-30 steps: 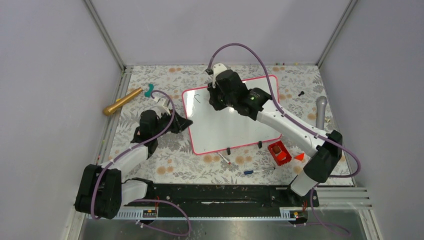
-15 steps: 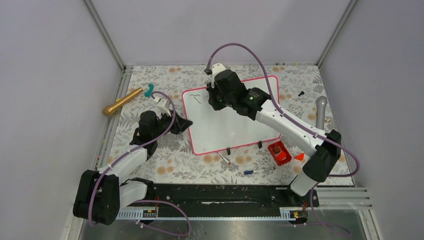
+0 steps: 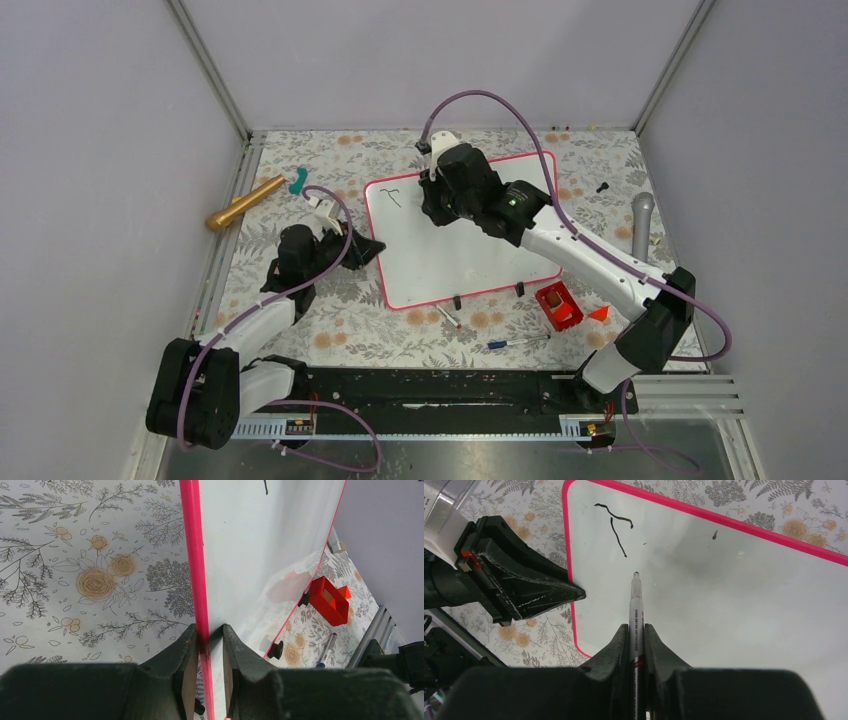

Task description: Write a sentence on the whiteboard

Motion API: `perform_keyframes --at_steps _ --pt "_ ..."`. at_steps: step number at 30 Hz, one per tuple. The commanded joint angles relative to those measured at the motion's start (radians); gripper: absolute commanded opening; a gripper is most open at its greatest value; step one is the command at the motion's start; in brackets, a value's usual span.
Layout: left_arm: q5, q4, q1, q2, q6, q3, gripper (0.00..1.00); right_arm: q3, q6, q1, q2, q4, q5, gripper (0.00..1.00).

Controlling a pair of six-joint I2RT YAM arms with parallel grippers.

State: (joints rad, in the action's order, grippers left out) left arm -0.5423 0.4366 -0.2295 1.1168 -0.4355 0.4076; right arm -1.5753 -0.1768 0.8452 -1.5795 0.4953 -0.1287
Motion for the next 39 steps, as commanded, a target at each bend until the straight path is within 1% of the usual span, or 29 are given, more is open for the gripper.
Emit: perform_keyframes --at_steps 1,9,22,39 --pt "0.018 0.081 -0.009 0.009 0.048 -0.024 0.00 -0.001 -0.014 0.011 0.038 -0.013 0.036 0.00" --pt "0.027 0.074 -0.009 -0.039 0.056 -0.037 0.00 -0.050 -0.021 0.022 -0.010 0.007 -0.008 0.00" --pt "0.024 0.080 -0.011 -0.046 0.058 -0.044 0.00 -0.131 -0.025 0.031 -0.077 0.033 -0.079 0.00" --pt "0.021 0.085 -0.016 -0.044 0.060 -0.044 0.00 -0.179 -0.021 0.033 -0.123 0.052 -0.087 0.00"
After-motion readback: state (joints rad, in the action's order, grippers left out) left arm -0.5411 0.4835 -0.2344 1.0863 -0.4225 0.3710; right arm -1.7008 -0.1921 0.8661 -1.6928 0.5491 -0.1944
